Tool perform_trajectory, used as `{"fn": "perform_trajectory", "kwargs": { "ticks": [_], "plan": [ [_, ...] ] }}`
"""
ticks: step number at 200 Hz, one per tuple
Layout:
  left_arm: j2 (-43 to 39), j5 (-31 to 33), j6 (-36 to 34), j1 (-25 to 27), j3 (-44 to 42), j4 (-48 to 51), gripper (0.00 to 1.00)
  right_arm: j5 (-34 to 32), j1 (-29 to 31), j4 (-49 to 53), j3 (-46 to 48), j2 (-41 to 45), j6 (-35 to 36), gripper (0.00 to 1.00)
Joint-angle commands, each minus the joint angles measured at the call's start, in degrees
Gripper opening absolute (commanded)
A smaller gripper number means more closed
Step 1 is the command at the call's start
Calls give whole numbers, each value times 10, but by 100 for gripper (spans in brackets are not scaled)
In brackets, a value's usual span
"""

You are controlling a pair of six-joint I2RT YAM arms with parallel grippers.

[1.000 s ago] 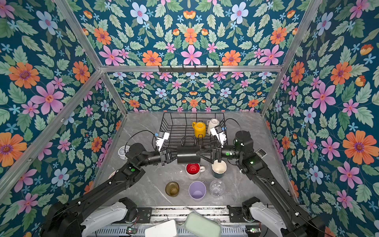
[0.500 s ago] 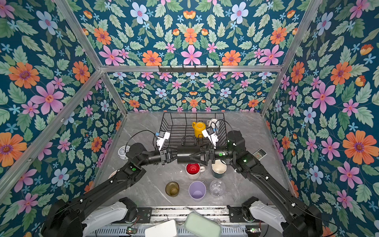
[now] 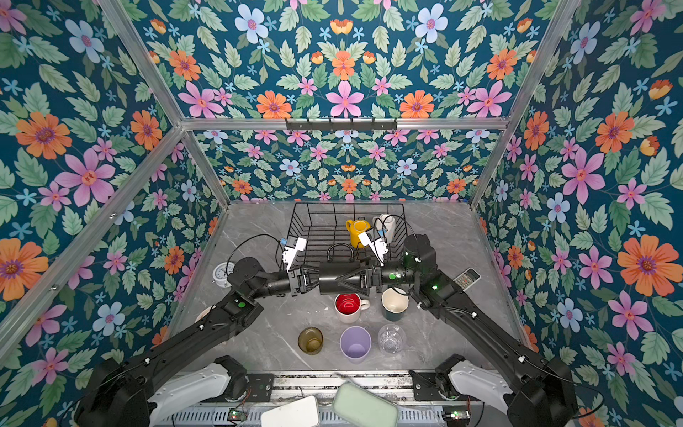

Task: Load the cups into the dish rack
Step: 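Hold the black mug up while the right gripper grasps its handle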

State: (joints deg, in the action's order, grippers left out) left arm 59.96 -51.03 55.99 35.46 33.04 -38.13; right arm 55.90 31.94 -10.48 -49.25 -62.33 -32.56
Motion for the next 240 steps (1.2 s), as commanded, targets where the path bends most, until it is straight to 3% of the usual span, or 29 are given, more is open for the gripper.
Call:
{"fn": "perform_trajectory", "kwargs": {
  "ticks": [1, 33, 96, 121, 138, 192, 240],
  "plan": [
    [-4, -27, 4, 0, 3, -79, 0, -35, 4, -4, -2, -8, -3, 89],
    [-4, -26, 5, 0, 4, -78, 0, -46, 12, 8, -2, -12, 3, 80],
    [-2, -25, 5, 0, 2, -77, 0, -69, 13, 40, -4, -8, 16, 45],
    [-1, -24, 5, 0, 3, -77, 0, -69, 14, 42, -4, -7, 15, 27],
    [-1, -22, 4, 0, 3, -73, 0, -70, 14, 40, -3, -7, 12, 0],
    [-5, -17, -2, 0, 3, -53, 0, -92, 13, 37, -18, -9, -14, 0],
    [-10, -10, -21, 0, 10, -13, 17, -103, 10, 69, -38, -7, -5, 0]
  ]
}}
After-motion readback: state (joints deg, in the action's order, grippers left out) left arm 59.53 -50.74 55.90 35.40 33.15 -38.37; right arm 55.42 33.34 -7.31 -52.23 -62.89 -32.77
